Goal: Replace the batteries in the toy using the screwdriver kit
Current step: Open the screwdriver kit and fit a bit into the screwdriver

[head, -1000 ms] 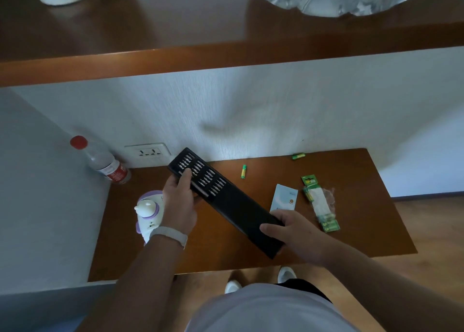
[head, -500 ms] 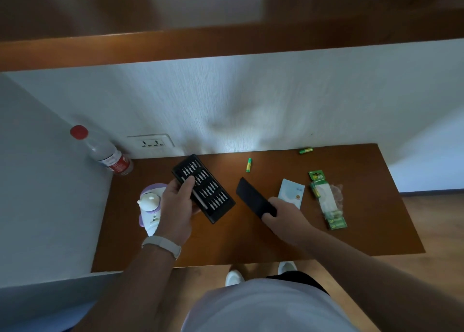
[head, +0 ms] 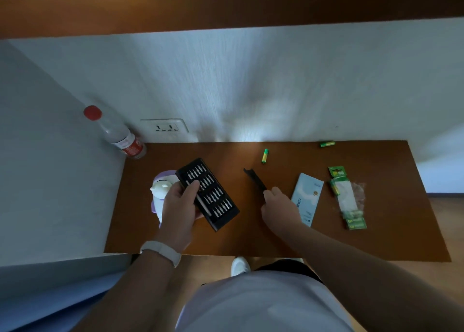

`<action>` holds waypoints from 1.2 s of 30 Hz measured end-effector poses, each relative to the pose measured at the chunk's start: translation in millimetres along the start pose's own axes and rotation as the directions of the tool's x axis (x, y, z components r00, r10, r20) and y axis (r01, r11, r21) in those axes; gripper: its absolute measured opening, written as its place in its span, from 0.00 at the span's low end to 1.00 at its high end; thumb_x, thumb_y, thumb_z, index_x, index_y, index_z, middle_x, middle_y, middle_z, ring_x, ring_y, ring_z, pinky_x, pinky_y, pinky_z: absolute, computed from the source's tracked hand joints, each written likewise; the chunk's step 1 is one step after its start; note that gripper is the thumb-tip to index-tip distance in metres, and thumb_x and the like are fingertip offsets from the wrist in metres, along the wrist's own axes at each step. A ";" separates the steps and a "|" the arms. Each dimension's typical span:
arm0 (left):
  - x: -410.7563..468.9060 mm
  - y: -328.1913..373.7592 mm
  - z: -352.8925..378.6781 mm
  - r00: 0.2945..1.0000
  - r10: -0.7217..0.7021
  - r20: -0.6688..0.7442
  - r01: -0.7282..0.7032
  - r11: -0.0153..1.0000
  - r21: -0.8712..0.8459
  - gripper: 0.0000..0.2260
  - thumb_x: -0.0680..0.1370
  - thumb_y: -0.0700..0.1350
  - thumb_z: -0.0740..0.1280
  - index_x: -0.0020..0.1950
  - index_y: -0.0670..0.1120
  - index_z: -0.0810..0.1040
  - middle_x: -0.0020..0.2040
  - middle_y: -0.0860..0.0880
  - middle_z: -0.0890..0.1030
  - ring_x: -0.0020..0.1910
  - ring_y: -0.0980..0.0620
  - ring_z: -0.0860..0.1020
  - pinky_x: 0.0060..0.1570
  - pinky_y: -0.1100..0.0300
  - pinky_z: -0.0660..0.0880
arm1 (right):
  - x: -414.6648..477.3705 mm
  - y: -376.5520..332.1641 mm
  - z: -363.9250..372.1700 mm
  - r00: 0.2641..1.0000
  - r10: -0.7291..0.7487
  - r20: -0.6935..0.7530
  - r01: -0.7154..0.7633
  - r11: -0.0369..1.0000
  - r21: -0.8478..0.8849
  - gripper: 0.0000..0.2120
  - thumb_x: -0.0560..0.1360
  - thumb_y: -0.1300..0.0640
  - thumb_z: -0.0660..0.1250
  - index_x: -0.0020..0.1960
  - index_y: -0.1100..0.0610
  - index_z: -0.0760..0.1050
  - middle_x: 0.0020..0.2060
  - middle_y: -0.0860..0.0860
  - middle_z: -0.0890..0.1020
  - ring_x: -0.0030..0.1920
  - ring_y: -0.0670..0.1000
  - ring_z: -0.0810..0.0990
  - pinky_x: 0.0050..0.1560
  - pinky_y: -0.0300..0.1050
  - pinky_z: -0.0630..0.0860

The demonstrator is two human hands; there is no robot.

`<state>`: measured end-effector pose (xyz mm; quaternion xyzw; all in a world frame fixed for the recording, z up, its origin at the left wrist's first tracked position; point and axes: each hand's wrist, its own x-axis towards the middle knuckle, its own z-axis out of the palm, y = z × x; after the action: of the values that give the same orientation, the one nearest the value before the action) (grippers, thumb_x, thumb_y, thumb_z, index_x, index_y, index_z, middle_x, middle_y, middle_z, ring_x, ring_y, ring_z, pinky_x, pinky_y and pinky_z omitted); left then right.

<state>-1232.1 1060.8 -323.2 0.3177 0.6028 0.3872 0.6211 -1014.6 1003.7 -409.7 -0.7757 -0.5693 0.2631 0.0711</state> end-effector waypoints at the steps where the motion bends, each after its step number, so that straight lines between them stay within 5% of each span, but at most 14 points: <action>1: -0.3 -0.7 -0.5 1.000 -0.002 0.001 0.002 1.000 0.005 0.06 0.83 0.44 0.65 0.58 0.46 0.79 0.48 0.48 0.87 0.46 0.48 0.87 0.36 0.57 0.82 | -0.8 -1.3 3.7 1.000 0.005 0.018 -0.005 1.000 -0.004 0.10 0.80 0.55 0.59 0.60 0.55 0.71 0.52 0.50 0.72 0.45 0.52 0.76 0.40 0.45 0.70; 10: -0.2 -4.1 -5.4 1.000 -0.014 0.013 0.014 0.998 0.059 0.07 0.83 0.43 0.64 0.59 0.46 0.78 0.49 0.47 0.87 0.47 0.48 0.87 0.39 0.53 0.83 | -0.7 -1.0 17.3 0.998 0.004 0.055 -0.002 0.999 -0.040 0.22 0.80 0.42 0.60 0.67 0.55 0.67 0.56 0.53 0.73 0.51 0.54 0.79 0.41 0.43 0.70; 18: -0.9 -7.9 -1.1 0.998 -0.036 0.058 0.031 0.996 0.079 0.06 0.83 0.44 0.65 0.59 0.47 0.78 0.49 0.47 0.87 0.48 0.46 0.86 0.45 0.46 0.84 | 1.7 -3.8 11.8 0.992 0.123 0.037 -0.124 0.991 0.048 0.19 0.79 0.44 0.62 0.63 0.56 0.68 0.56 0.54 0.74 0.51 0.56 0.78 0.47 0.49 0.78; 23: -0.4 -4.9 4.0 0.994 -0.014 0.110 0.004 0.996 0.084 0.06 0.83 0.44 0.65 0.58 0.47 0.79 0.49 0.48 0.87 0.48 0.47 0.87 0.40 0.51 0.83 | -5.9 -10.9 -4.6 0.994 0.107 0.028 -0.110 0.979 0.171 0.22 0.80 0.45 0.62 0.69 0.55 0.69 0.61 0.52 0.74 0.54 0.52 0.78 0.50 0.47 0.77; 30: -6.8 9.6 14.2 0.984 -0.018 0.179 0.007 0.998 0.064 0.05 0.83 0.45 0.65 0.57 0.50 0.80 0.50 0.49 0.87 0.49 0.48 0.86 0.45 0.47 0.83 | -32.1 -46.0 -69.8 0.988 -0.071 -0.138 0.118 0.921 0.371 0.13 0.79 0.53 0.66 0.62 0.51 0.76 0.48 0.45 0.76 0.46 0.43 0.75 0.43 0.32 0.72; 36: -24.9 23.3 24.2 0.958 -0.007 0.288 -0.016 0.997 0.078 0.08 0.83 0.44 0.64 0.57 0.49 0.81 0.50 0.47 0.87 0.49 0.48 0.86 0.41 0.55 0.83 | -54.6 -79.8 -117.3 0.908 -0.334 -0.253 0.406 0.851 0.334 0.07 0.78 0.56 0.67 0.56 0.51 0.78 0.48 0.45 0.75 0.45 0.44 0.75 0.44 0.32 0.75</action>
<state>-1209.7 1052.6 -288.9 0.3966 0.5202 0.3140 0.6881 -1036.4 1002.8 -259.3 -0.6435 -0.6375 0.2757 0.3217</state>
